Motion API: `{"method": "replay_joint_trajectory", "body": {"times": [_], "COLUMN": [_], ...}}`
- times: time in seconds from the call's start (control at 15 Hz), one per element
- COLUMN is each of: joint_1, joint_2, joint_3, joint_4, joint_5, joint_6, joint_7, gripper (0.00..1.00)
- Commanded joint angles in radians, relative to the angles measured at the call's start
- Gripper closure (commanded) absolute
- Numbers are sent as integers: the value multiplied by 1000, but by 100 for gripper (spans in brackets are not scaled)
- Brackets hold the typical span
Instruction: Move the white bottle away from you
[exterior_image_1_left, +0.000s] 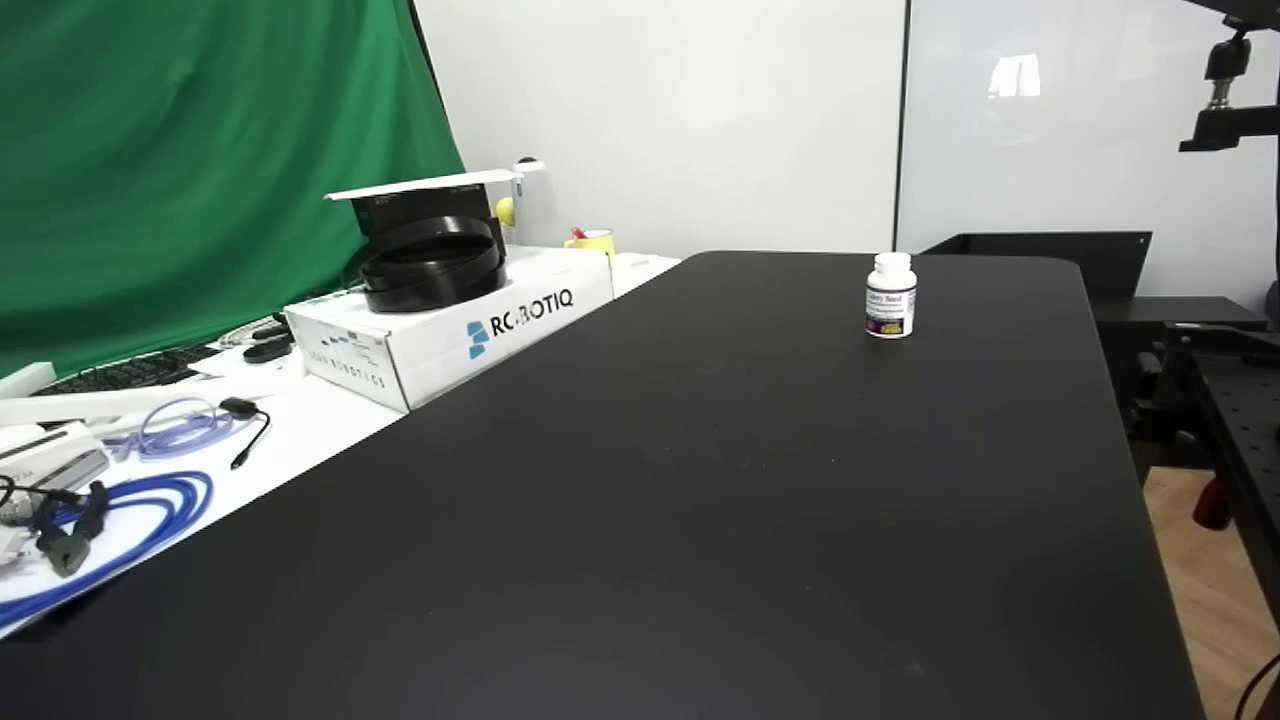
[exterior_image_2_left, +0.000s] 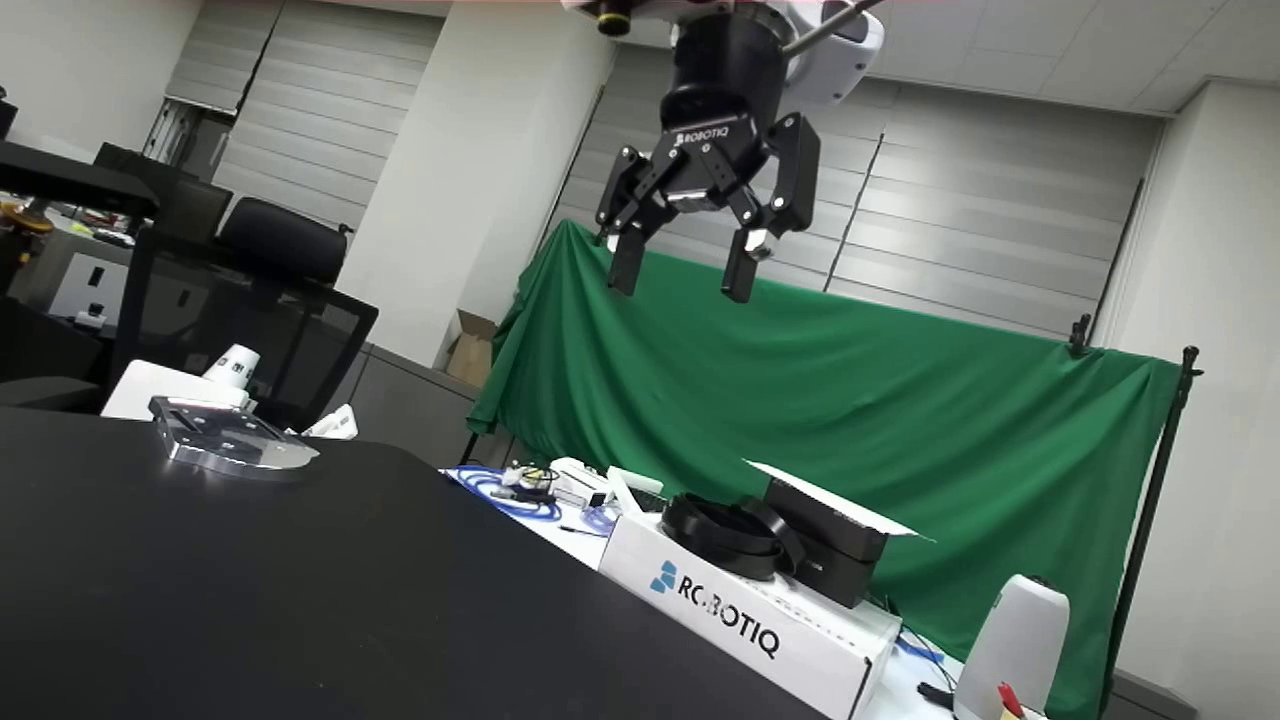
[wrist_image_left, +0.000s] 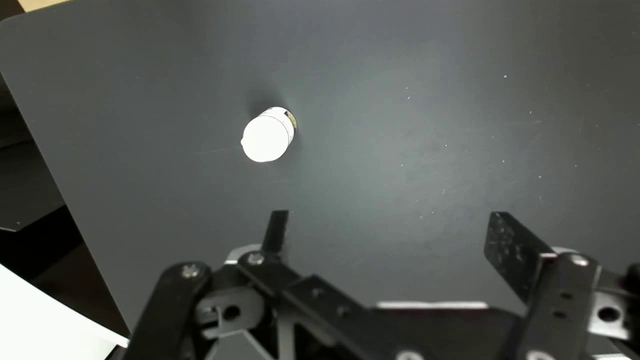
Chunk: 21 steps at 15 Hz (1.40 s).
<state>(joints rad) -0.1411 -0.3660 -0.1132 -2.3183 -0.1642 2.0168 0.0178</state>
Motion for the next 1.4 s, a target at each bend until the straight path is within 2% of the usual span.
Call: {"method": "replay_joint_trajectory", "body": {"times": [0.0, 0.33, 0.6, 1.0, 1.27, 1.33], "joint_1": [-27, -52, -81, -109, -123, -125], "joint_2": [92, 286, 387, 440, 470, 482], "joint_3": [-61, -142, -152, -155, -160, -161], "joint_4": [42, 137, 171, 116, 74, 76], "joint_5": [19, 133, 179, 85, 90, 97], "joint_6": [100, 154, 139, 226, 285, 269], "joint_7": [-52, -155, -172, -97, -113, -105], "gripper": [0, 0, 0, 0, 0, 0]}}
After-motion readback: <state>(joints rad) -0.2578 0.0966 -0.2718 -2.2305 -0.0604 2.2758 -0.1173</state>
